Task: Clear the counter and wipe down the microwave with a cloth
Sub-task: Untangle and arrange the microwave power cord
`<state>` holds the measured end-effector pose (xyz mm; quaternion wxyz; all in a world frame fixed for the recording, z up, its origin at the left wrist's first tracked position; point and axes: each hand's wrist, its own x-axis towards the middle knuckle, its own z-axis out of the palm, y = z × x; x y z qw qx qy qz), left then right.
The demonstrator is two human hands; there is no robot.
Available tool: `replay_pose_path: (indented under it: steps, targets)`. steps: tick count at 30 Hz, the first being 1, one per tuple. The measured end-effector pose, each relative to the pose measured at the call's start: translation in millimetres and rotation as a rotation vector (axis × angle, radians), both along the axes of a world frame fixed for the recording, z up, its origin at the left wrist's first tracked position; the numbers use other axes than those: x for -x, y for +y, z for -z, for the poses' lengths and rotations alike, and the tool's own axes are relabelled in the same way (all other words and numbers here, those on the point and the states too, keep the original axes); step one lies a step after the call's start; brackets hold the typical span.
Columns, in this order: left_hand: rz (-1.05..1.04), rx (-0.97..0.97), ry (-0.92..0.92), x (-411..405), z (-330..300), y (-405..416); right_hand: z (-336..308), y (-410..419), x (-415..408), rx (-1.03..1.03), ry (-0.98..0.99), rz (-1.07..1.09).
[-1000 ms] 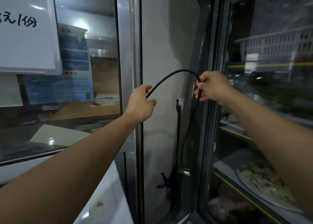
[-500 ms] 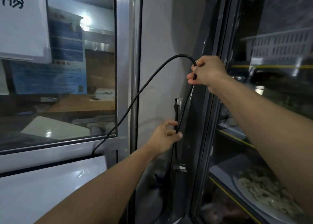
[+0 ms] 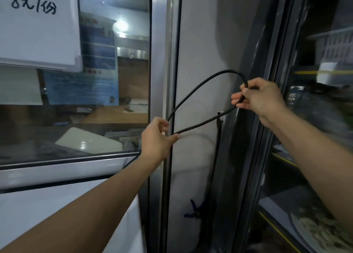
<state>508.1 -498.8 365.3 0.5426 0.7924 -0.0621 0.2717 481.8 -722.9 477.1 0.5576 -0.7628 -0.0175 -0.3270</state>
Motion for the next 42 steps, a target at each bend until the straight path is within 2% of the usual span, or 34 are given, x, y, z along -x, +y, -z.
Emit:
replay_pose_path:
  steps: [4,11,18,20,23,25,27,29,32,38,42]
  targets:
    - [-0.034,-0.066,-0.021,-17,-10,18,8,3,3,-0.038,-0.016,-0.012]
    - [0.167,-0.198,0.076,-37,-14,25,13,14,12,-0.054,-0.048,0.039]
    - [0.203,-0.269,-0.126,-41,-6,25,28,11,14,-0.048,-0.003,0.126]
    - [0.214,-0.280,-0.138,-42,-6,27,27,7,14,0.072,0.025,0.200]
    - [0.230,-0.298,-0.124,-47,-10,29,17,14,15,0.517,0.026,0.315]
    - [0.250,-0.324,-0.118,-49,-12,30,10,28,9,0.819,0.038,0.322]
    - [0.261,-0.341,-0.129,-50,-12,29,9,44,-1,0.936,0.097,0.252]
    - [0.259,-0.351,-0.148,-52,-10,29,16,56,-10,0.943,0.127,0.171]
    - [0.244,-0.373,-0.154,-58,-2,33,25,58,-19,0.897,0.062,0.159]
    - [0.248,-0.483,0.097,-80,38,58,50,37,-36,0.723,0.049,0.172]
    - [0.244,-0.488,0.127,-84,40,73,77,32,-49,0.748,0.094,0.198]
